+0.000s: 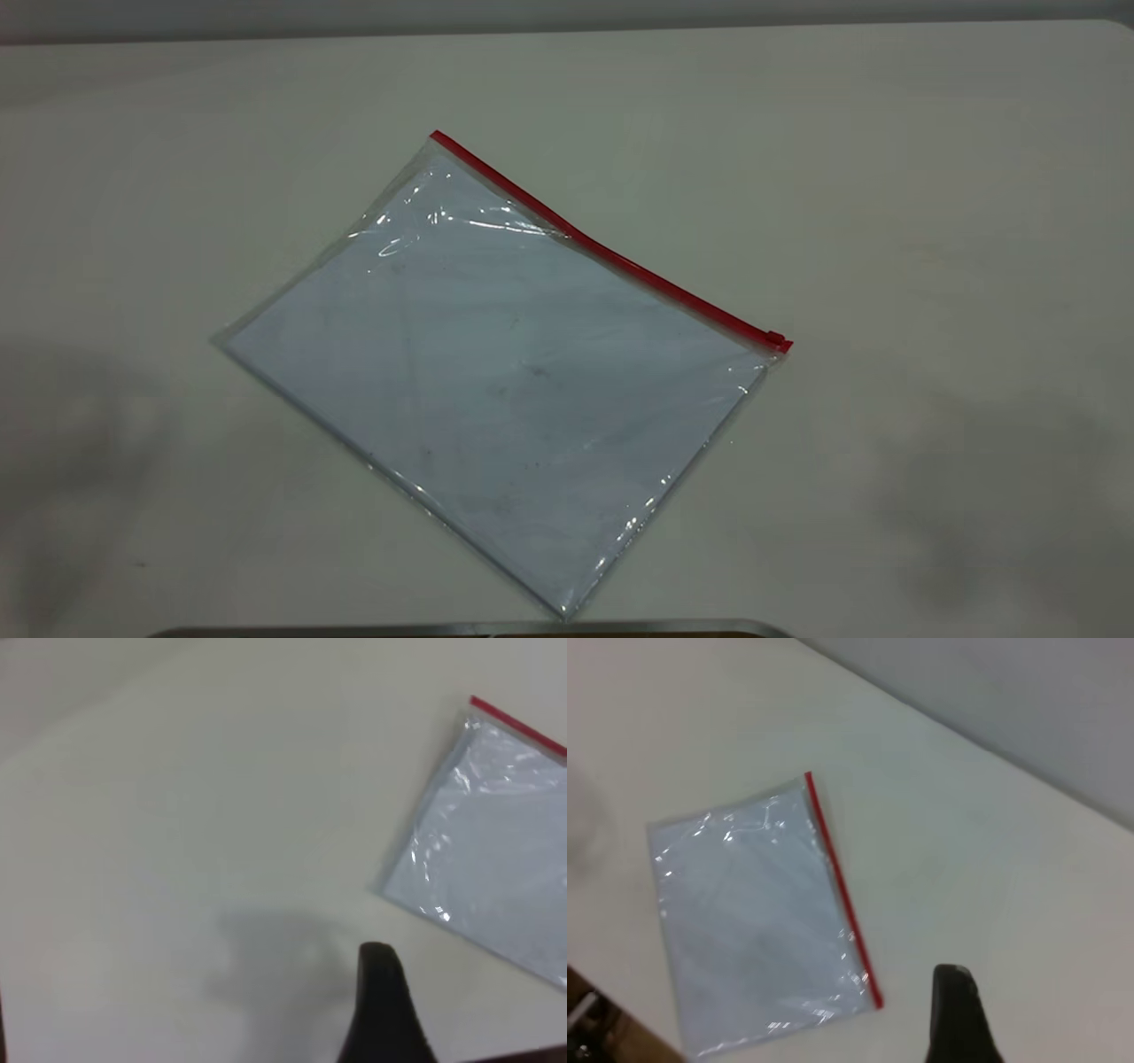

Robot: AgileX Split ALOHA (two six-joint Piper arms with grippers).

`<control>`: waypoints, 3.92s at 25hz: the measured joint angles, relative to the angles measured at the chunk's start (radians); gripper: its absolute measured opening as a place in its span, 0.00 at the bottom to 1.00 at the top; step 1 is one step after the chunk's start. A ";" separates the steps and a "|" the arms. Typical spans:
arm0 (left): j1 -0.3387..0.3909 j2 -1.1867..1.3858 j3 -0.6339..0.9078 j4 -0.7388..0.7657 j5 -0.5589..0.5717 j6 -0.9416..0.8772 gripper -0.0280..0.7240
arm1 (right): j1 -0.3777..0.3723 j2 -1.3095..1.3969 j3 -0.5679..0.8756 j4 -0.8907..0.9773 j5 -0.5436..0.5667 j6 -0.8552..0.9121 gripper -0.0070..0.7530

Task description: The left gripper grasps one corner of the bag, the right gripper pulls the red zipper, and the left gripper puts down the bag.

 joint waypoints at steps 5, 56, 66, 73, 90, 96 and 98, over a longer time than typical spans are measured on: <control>0.000 -0.252 0.197 -0.001 0.000 -0.025 0.81 | 0.000 -0.242 0.222 0.034 0.000 0.012 0.68; 0.000 -0.979 0.940 -0.110 -0.033 0.025 0.81 | 0.000 -1.108 1.076 -0.049 -0.090 -0.008 0.68; 0.100 -1.098 0.940 -0.076 -0.034 0.026 0.81 | 0.000 -1.108 1.076 -0.049 -0.092 -0.008 0.68; 0.104 -1.209 0.940 -0.071 -0.031 0.023 0.81 | 0.000 -1.108 1.076 -0.049 -0.092 -0.008 0.68; 0.104 -1.211 0.940 -0.070 -0.031 0.023 0.81 | 0.000 -1.108 1.076 -0.049 -0.093 -0.008 0.68; 0.104 -1.211 0.940 -0.069 -0.031 0.023 0.81 | -0.088 -1.120 1.076 -0.048 -0.093 -0.008 0.68; 0.104 -1.211 0.940 -0.069 -0.031 0.023 0.81 | -0.158 -1.121 1.076 -0.048 -0.093 -0.008 0.68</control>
